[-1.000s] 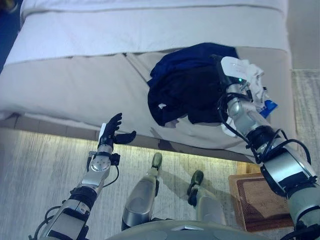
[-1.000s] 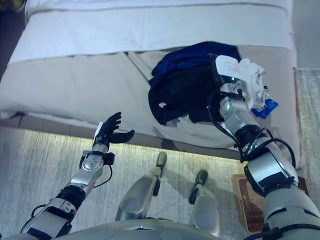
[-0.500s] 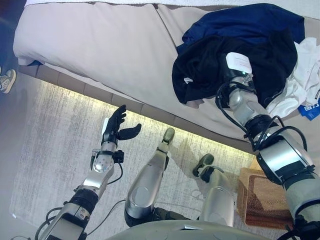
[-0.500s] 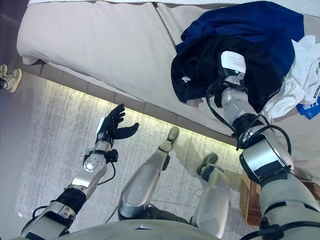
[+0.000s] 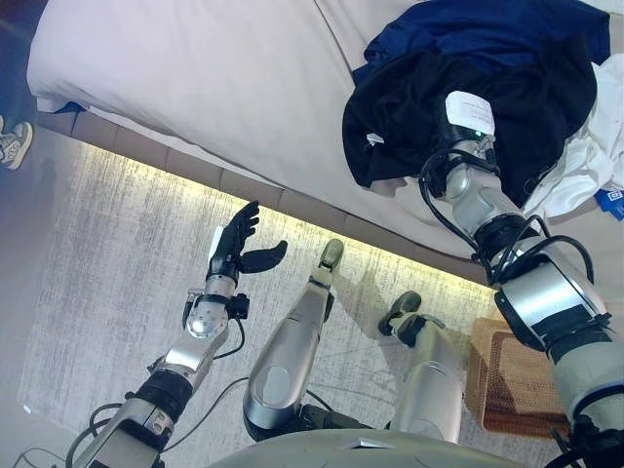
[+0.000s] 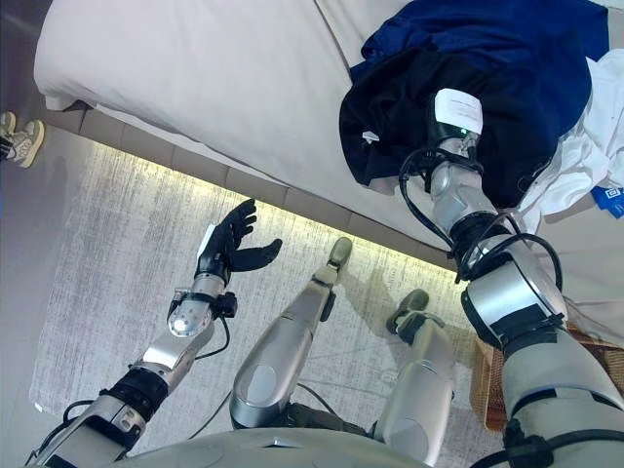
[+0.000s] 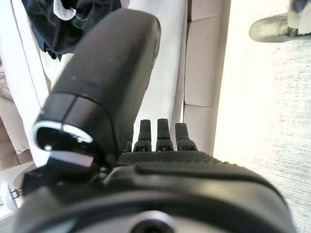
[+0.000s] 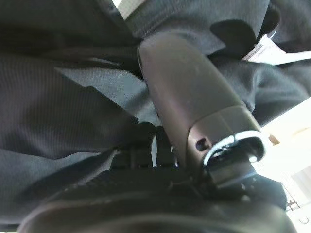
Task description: Pick up the clothes from the bed and place them into the basket
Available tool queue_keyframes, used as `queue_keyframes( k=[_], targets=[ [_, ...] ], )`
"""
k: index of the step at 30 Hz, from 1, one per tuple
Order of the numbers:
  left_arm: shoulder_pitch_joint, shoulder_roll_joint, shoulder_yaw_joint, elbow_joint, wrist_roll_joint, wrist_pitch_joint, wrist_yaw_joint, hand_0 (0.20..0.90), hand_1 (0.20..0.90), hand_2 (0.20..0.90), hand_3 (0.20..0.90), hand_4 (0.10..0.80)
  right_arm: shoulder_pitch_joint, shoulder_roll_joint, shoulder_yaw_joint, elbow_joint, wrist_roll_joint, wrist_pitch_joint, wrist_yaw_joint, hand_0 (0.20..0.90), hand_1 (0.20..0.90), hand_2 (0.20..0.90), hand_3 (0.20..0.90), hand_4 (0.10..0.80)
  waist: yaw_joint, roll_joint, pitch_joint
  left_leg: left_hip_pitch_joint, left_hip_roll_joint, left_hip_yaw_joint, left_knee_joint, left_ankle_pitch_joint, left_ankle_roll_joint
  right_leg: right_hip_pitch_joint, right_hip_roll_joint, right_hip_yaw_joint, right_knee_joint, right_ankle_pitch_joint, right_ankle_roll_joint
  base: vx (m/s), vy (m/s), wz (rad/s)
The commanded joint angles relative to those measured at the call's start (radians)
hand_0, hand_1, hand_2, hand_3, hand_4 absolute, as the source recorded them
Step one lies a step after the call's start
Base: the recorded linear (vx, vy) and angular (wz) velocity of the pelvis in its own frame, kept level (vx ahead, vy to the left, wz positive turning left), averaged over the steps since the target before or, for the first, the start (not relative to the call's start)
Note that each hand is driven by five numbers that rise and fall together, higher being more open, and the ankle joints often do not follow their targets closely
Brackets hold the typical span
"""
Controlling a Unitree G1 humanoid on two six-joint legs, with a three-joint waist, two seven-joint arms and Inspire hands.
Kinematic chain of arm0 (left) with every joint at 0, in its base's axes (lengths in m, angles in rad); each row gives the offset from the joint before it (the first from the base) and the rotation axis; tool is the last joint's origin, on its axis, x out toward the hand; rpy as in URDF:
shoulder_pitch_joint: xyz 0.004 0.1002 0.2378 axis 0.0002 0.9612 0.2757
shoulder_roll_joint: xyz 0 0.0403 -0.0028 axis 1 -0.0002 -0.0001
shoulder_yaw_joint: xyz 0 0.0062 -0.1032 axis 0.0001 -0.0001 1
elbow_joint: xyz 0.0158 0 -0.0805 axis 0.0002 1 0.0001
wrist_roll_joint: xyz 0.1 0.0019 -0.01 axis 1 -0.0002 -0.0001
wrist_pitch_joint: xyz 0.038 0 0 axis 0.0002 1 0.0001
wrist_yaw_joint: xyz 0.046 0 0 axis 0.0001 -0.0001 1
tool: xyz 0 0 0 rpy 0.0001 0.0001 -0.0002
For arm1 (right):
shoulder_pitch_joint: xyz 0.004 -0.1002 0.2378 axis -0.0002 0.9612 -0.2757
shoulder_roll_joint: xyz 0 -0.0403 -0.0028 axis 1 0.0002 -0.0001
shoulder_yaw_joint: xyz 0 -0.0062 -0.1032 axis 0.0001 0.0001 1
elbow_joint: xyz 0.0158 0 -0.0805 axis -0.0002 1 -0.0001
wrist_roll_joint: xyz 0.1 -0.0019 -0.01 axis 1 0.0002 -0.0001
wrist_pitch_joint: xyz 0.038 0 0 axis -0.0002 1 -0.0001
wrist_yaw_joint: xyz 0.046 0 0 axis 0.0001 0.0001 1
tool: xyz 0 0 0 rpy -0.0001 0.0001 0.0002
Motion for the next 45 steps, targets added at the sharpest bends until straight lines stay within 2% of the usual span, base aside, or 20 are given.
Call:
queue_keyframes(
  k=[1, 7, 12, 13, 17, 23, 28, 36, 45],
  targets=[
    [-0.001, 0.031, 0.009, -0.123, 0.01, -0.062, 0.02, 0.9, 0.9, 0.9, 0.9, 0.8, -0.093, -0.063, 0.052, -0.051, 0.014, -0.018, -0.04, 0.3, 0.3, 0.3, 0.2, 0.1, 0.004, 0.028, 0.0, 0.03, 0.001, 0.119, 0.168, -0.2, 0.056, 0.09, 0.042, -0.025, -0.03, 0.021, -0.028, -0.017, 0.0, -0.05],
    [-0.01, 0.036, 0.015, -0.1, 0.031, -0.046, 0.018, 0.9, 0.9, 0.9, 0.9, 0.8, -0.077, -0.082, 0.043, -0.08, 0.058, -0.029, -0.045, 0.3, 0.3, 0.3, 0.2, 0.1, -0.013, 0.01, -0.005, 0.14, 0.016, 0.12, 0.14, -0.211, 0.047, 0.212, 0.056, -0.018, -0.11, 0.036, -0.025, -0.001, -0.011, -0.13],
    [0.015, 0.032, 0.029, -0.083, 0.036, -0.006, 0.029, 0.9, 0.9, 0.9, 0.9, 0.8, -0.042, -0.11, 0.009, -0.155, 0.127, -0.03, -0.034, 0.3, 0.3, 0.3, 0.2, 0.1, -0.044, -0.009, -0.075, 0.258, 0.045, 0.138, 0.075, -0.215, 0.029, 0.338, 0.082, -0.005, -0.232, 0.057, -0.022, 0.064, 0.04, -0.18],
    [0.017, 0.032, 0.033, -0.086, 0.036, -0.002, 0.032, 0.9, 0.9, 0.9, 0.9, 0.8, -0.037, -0.118, 0.005, -0.169, 0.134, -0.032, -0.037, 0.3, 0.3, 0.3, 0.2, 0.1, -0.05, -0.01, -0.087, 0.264, 0.047, 0.144, 0.054, -0.188, 0.033, 0.349, 0.084, -0.014, -0.263, 0.085, -0.028, -0.004, 0.06, -0.29],
    [0.036, 0.033, 0.059, -0.089, 0.031, 0.036, 0.031, 0.9, 0.9, 0.9, 0.9, 0.8, -0.014, -0.148, -0.022, -0.219, 0.157, -0.045, -0.03, 0.3, 0.3, 0.3, 0.2, 0.1, -0.072, -0.026, -0.146, 0.346, 0.063, 0.168, 0.005, -0.194, 0.026, 0.434, 0.1, -0.002, -0.342, 0.097, -0.019, 0.066, 0.031, -0.18],
    [0.095, 0.023, 0.109, -0.062, 0.05, 0.079, 0.023, 0.9, 0.9, 0.9, 0.9, 0.8, 0.058, -0.21, -0.099, -0.314, 0.17, -0.063, -0.007, 0.3, 0.3, 0.3, 0.2, 0.1, -0.099, -0.069, -0.275, 0.487, 0.089, 0.201, -0.089, -0.193, 0.019, 0.565, 0.132, 0.008, -0.448, 0.114, -0.001, 0.172, -0.024, -0.13],
    [0.11, 0.023, 0.11, -0.032, 0.071, 0.078, -0.003, 0.9, 0.9, 0.9, 0.9, 0.8, 0.054, -0.263, -0.13, -0.325, 0.237, -0.073, -0.013, 0.3, 0.3, 0.3, 0.2, 0.1, -0.113, -0.092, -0.342, 0.54, 0.101, 0.213, -0.17, -0.169, 0.016, 0.608, 0.155, 0.012, -0.522, 0.14, 0.013, 0.05, -0.048, -0.08],
    [0.099, 0.042, 0.079, 0.032, 0.072, 0.097, -0.064, 0.9, 0.9, 0.9, 0.9, 0.8, -0.002, -0.346, -0.212, -0.308, 0.511, -0.115, 0.025, 0.3, 0.3, 0.3, 0.2, 0.1, -0.131, -0.118, -0.414, 0.603, 0.108, 0.215, -0.31, -0.127, 0.007, 0.642, 0.18, 0.032, -0.628, 0.191, 0.04, 0.016, -0.045, -0.06],
    [0.087, 0.057, 0.059, 0.072, 0.08, 0.069, -0.082, 0.9, 0.9, 0.9, 0.9, 0.8, -0.1, -0.45, -0.227, -0.295, 0.591, -0.146, -0.016, 0.3, 0.3, 0.3, 0.2, 0.1, -0.162, -0.144, -0.446, 0.631, 0.116, 0.248, -0.35, -0.122, 0.001, 0.655, 0.2, 0.056, -0.702, 0.223, 0.046, 0.013, -0.011, -0.04]
  ],
)
